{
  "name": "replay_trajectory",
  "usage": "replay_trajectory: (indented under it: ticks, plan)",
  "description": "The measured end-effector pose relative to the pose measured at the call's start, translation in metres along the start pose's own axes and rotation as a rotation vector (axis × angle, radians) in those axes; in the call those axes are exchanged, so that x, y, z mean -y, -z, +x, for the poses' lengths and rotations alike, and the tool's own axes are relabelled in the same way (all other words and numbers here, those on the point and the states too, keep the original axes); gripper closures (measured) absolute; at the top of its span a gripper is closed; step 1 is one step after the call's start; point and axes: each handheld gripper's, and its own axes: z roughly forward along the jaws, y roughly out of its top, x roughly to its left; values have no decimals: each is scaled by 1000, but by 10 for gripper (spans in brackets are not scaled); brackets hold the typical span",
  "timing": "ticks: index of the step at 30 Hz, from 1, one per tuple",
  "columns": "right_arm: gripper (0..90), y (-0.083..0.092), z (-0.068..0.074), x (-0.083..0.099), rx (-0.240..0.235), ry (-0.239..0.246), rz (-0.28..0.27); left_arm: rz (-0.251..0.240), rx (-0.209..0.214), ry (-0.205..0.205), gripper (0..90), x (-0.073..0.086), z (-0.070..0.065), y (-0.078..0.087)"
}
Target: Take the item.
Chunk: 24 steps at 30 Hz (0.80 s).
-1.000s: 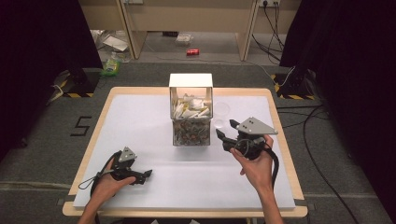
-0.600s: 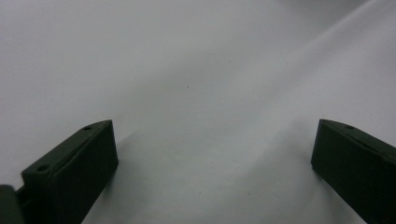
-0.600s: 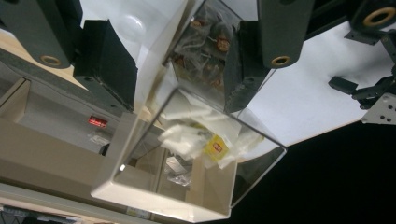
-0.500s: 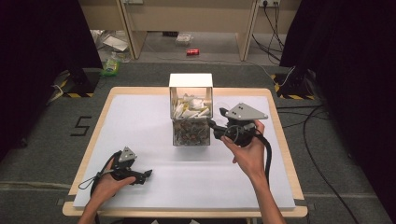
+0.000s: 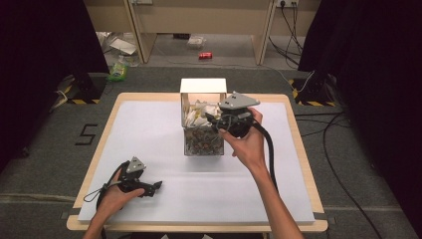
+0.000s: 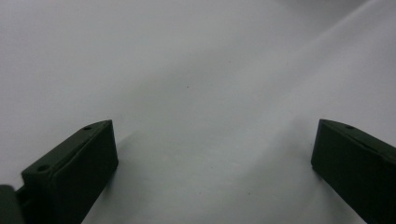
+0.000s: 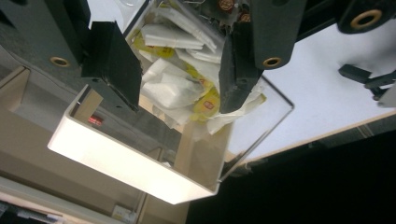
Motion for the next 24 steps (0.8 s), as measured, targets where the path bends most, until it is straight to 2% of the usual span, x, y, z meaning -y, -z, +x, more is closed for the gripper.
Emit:
replay_trajectory:
  ticks: [13,24]
  plan:
    - [512,-35,-6,-3,38,19,80,0,0,1,0,0,0,0]
    - [531,-43,-4,-1,66,51,137,0,0,1,0,0,0,0]
